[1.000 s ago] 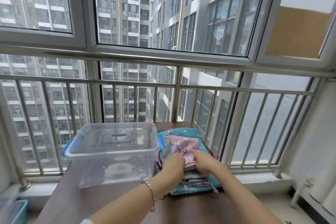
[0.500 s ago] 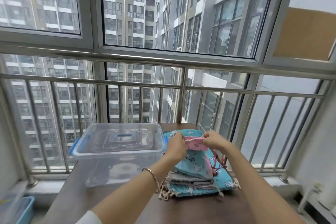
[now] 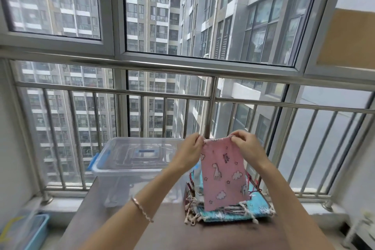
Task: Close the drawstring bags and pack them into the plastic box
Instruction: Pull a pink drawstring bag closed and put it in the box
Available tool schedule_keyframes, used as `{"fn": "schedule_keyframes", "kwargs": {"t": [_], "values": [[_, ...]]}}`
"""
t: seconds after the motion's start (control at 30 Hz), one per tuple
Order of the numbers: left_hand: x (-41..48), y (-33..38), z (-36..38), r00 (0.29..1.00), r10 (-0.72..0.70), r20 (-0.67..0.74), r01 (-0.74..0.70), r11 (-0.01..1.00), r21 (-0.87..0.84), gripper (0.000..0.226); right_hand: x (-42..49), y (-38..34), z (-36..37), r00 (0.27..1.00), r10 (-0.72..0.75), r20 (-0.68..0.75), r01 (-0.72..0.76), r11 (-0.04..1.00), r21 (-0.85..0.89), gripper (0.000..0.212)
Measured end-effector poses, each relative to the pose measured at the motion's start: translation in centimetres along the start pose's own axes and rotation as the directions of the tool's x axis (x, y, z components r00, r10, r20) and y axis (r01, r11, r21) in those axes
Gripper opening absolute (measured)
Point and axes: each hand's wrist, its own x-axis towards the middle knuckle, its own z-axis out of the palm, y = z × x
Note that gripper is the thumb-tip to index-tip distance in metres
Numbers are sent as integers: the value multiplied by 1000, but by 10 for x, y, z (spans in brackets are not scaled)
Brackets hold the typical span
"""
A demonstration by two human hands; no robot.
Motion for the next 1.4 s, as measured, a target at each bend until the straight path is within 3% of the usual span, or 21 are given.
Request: {"fn": "schedule_keyframes", "kwargs": {"t": [0.23, 0.43, 0.5, 0.7, 0.83, 0.93, 1.03, 1.07, 1.17, 1.2, 1.3, 1.4], "values": [[-53, -34, -49, 987, -61, 150, 34, 984, 176, 36, -39, 4, 45, 924, 34, 382, -69, 995, 78, 30], [-71, -66, -74, 997, -79, 27, 60, 904, 423, 34, -46, -1, 68, 897, -18, 442, -121, 951, 284, 15], [-72, -68, -82, 996, -85, 9, 73, 904, 420, 34, -43, 0, 69, 873, -41, 487, -136, 937, 323, 18], [-72, -75, -110, 992, -125, -23, 124, 921, 370, 35, -38, 2, 66, 882, 1, 471, -164, 938, 305, 19], [-75, -75, -111, 991, -129, -33, 131, 892, 433, 36, -51, -11, 74, 790, 28, 613, -80, 995, 58, 29], [-76, -76, -108, 990, -121, -74, 142, 878, 457, 34, -72, -22, 90, 797, 61, 600, 9, 994, -112, 50], [-77, -75, -106, 988, -112, -107, 148, 883, 446, 34, -90, -27, 110, 809, 11, 587, 73, 990, -119, 63], [-77, -74, -106, 988, -108, -111, 147, 881, 450, 34, -93, -25, 118, 812, -51, 582, 124, 989, -86, 60], [-79, -74, -107, 988, -104, -113, 144, 881, 450, 32, -95, -24, 132, 842, -256, 474, 259, 964, 61, 13], [-79, -75, -108, 987, -111, -114, 151, 885, 441, 32, -93, -23, 132, 856, -271, 441, 257, 962, 93, 7], [-82, -79, -114, 982, -138, -126, 178, 898, 403, 31, -84, -16, 121, 876, -216, 432, 166, 975, 151, 14], [-84, -79, -117, 984, -137, -110, 170, 898, 407, 30, -74, -6, 109, 886, -184, 425, 138, 981, 136, 8]]}}
